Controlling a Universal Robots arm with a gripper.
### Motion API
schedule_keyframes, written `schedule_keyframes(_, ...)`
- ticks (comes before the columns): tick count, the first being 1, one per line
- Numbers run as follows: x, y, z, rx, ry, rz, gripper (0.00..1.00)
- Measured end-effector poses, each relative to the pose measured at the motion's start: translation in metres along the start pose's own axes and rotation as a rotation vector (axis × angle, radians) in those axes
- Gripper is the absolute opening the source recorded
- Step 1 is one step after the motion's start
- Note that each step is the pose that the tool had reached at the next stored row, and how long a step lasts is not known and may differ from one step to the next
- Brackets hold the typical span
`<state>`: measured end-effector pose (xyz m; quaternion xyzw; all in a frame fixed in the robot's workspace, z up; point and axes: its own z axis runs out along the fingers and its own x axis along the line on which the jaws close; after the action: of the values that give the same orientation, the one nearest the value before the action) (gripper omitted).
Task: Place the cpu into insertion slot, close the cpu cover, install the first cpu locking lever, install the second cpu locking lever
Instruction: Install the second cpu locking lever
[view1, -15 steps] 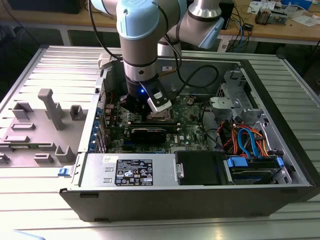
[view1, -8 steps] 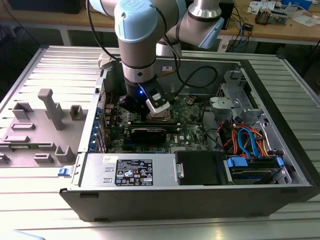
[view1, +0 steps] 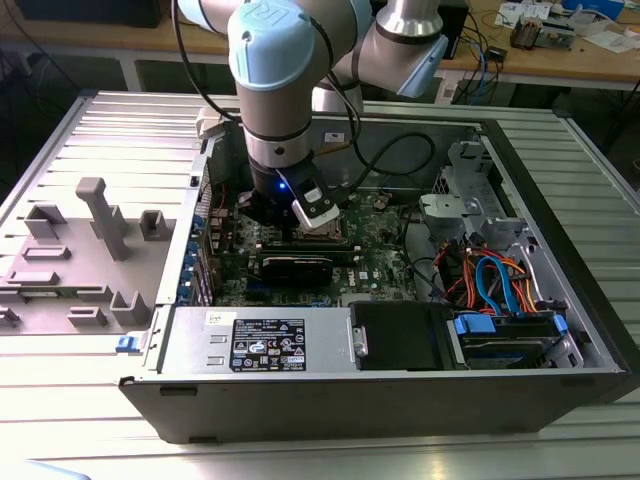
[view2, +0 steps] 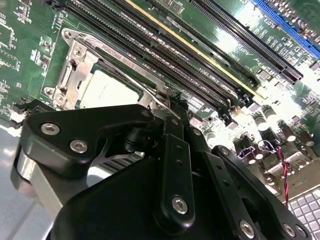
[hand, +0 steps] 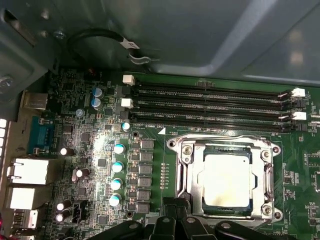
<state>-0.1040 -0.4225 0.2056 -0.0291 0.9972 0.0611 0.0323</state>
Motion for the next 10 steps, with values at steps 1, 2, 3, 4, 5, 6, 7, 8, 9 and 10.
schedule_keyframes(1, 0.0, 0.0, 0.0, -0.0002, 0.0, 0.0, 0.11)
schedule_keyframes(2, 0.0, 0.0, 0.0, -0.0003, 0.0, 0.0, 0.11)
schedule_keyframes(3, 0.0, 0.0, -0.0008, -0.0002, 0.0, 0.0, 0.11)
schedule_keyframes(4, -0.0004, 0.0007, -0.0057, -0.0003, 0.0, 0.0, 0.11)
schedule_keyframes(5, -0.0008, 0.0014, -0.0107, -0.0002, 0.0, 0.0, 0.11)
schedule_keyframes(6, -0.0013, 0.0021, -0.0167, -0.0003, 0.0, 0.0, 0.11)
schedule_keyframes(7, -0.0016, 0.0027, -0.0216, -0.0003, -0.0001, 0.0, 0.11)
schedule_keyframes(8, -0.0018, 0.0029, -0.0237, -0.0003, -0.0001, 0.0, 0.11)
schedule_keyframes(9, -0.002, 0.0033, -0.0267, -0.0003, -0.0001, 0.0, 0.11)
schedule_keyframes(10, -0.0023, 0.0037, -0.0304, -0.0003, -0.0001, 0.0, 0.11)
